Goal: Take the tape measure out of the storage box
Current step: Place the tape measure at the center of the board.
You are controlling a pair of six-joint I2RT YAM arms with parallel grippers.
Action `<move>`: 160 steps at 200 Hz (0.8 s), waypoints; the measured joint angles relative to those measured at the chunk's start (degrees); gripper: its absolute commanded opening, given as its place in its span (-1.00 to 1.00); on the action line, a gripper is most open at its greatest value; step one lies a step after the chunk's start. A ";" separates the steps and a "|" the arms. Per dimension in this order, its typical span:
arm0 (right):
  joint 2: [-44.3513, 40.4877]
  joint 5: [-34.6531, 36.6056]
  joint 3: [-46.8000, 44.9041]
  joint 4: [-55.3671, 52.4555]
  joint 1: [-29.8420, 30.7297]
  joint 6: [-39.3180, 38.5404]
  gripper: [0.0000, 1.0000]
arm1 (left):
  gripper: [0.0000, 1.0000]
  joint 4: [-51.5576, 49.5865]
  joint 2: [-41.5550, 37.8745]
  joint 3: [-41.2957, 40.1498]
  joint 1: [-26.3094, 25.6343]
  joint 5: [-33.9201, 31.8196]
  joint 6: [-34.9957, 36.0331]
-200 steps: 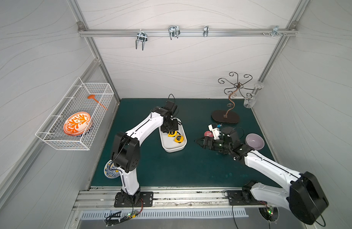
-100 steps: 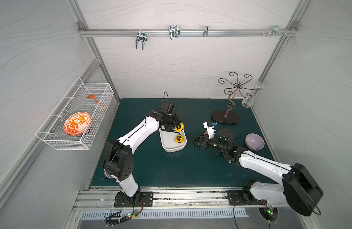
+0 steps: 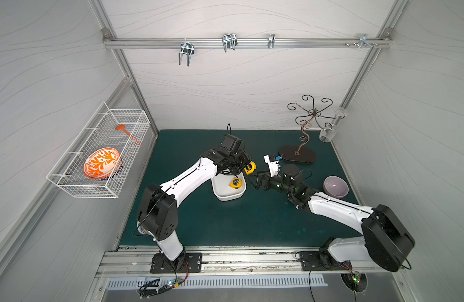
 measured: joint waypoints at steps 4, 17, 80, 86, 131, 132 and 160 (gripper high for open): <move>0.07 0.09 0.07 0.09 0.00 0.02 0.86 | -1.00 0.15 -0.02 0.00 -0.11 0.07 -0.20; 0.42 0.44 0.37 0.33 0.00 -0.20 0.80 | -1.00 0.52 -0.20 -0.17 -0.31 0.15 -0.98; 1.88 1.42 2.08 0.76 0.00 -0.46 0.49 | -1.00 1.99 -2.56 -1.81 -0.55 0.39 -2.73; 2.01 1.46 2.16 0.85 0.00 -0.46 0.47 | -1.00 2.14 -2.69 -2.03 -0.55 0.42 -2.84; 3.43 1.55 2.95 1.51 0.00 -0.42 0.16 | -1.00 3.02 -2.93 -3.80 -0.66 1.01 -4.13; 3.50 1.55 2.99 1.53 0.00 -0.50 0.15 | -1.00 3.02 -2.93 -3.85 -0.66 1.03 -4.13; 4.39 1.49 3.91 1.97 0.00 -0.42 -0.11 | -1.00 3.45 -3.13 -4.35 -0.87 1.49 -4.59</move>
